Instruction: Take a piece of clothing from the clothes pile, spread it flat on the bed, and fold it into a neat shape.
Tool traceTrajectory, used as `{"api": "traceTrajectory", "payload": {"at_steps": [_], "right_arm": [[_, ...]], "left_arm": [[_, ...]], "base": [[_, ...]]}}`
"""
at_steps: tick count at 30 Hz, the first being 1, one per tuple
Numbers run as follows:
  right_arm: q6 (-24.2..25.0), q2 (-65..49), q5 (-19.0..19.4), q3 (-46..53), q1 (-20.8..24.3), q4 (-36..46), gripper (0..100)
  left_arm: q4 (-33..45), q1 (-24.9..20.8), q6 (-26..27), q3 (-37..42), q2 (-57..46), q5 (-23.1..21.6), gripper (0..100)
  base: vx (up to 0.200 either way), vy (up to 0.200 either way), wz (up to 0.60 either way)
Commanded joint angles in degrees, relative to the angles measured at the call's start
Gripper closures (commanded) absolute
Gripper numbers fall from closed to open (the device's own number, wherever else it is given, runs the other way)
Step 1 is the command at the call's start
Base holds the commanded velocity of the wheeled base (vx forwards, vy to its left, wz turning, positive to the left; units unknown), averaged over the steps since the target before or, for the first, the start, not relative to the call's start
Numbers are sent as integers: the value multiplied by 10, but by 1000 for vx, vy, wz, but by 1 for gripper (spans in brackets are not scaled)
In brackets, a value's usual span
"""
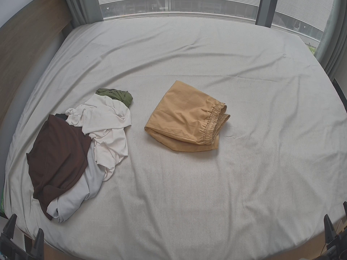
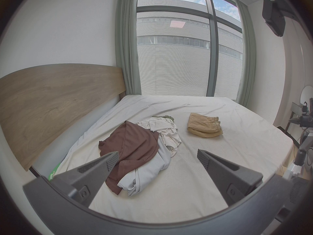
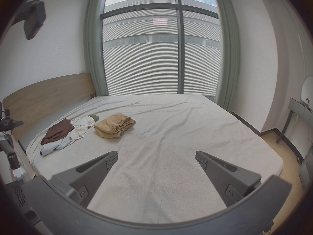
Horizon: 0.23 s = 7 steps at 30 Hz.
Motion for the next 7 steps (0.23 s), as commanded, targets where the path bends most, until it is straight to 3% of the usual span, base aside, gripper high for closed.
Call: {"api": "traceTrajectory", "payload": {"at_steps": [1, 7], "right_arm": [[3, 3, -3, 10, 0, 1, 0], [1, 3, -3, 10, -1, 1, 0]], "left_arm": [[0, 1, 0, 10, -10, 0, 0], [0, 1, -2, 10, -10, 1, 0]], "base": [[0, 0, 0], [0, 0, 0]]}}
